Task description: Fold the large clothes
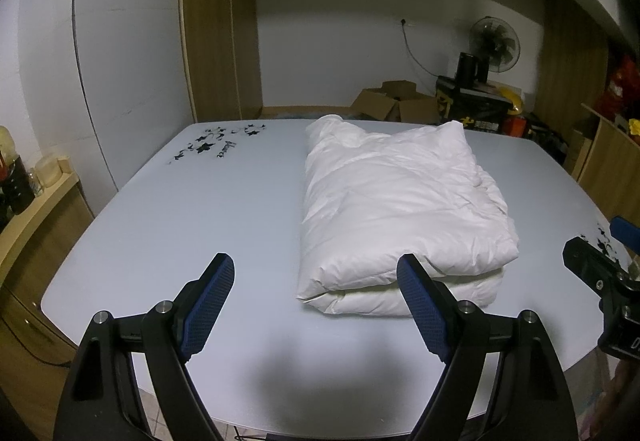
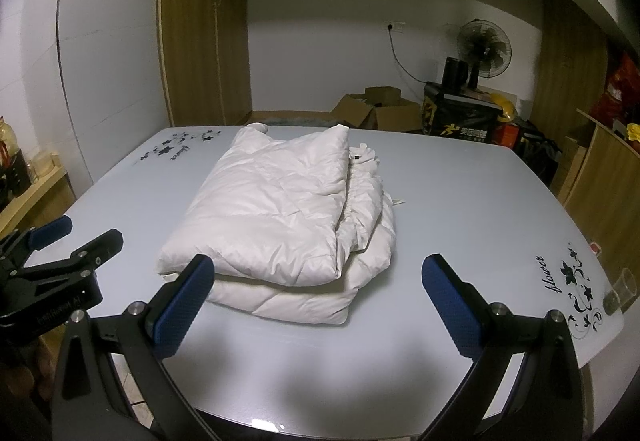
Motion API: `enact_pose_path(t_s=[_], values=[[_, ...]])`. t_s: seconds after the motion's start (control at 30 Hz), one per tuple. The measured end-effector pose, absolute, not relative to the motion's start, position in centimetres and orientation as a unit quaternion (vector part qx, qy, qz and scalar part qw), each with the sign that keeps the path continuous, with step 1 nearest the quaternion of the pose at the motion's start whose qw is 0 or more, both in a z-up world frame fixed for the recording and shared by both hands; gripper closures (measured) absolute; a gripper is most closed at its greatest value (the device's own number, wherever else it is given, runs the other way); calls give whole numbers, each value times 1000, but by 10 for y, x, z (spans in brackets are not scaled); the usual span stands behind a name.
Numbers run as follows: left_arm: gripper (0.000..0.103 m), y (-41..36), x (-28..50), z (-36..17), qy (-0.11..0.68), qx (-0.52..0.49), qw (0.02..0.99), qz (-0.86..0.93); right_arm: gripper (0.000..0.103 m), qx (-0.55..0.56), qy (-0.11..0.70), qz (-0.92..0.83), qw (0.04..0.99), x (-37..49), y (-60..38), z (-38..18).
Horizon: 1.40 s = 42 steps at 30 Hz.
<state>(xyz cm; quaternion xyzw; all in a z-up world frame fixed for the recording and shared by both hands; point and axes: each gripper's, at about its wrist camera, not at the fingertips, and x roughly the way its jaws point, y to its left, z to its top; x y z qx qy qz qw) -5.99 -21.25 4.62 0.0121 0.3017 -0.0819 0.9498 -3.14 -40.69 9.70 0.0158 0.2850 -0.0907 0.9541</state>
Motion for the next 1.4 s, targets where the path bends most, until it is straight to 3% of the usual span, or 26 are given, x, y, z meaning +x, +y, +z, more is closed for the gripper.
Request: enact_pose_path(t_s=[1.4], values=[[19, -210, -62, 49, 300, 13, 951, -77, 0, 13, 290, -76, 954, -30, -403, 93]])
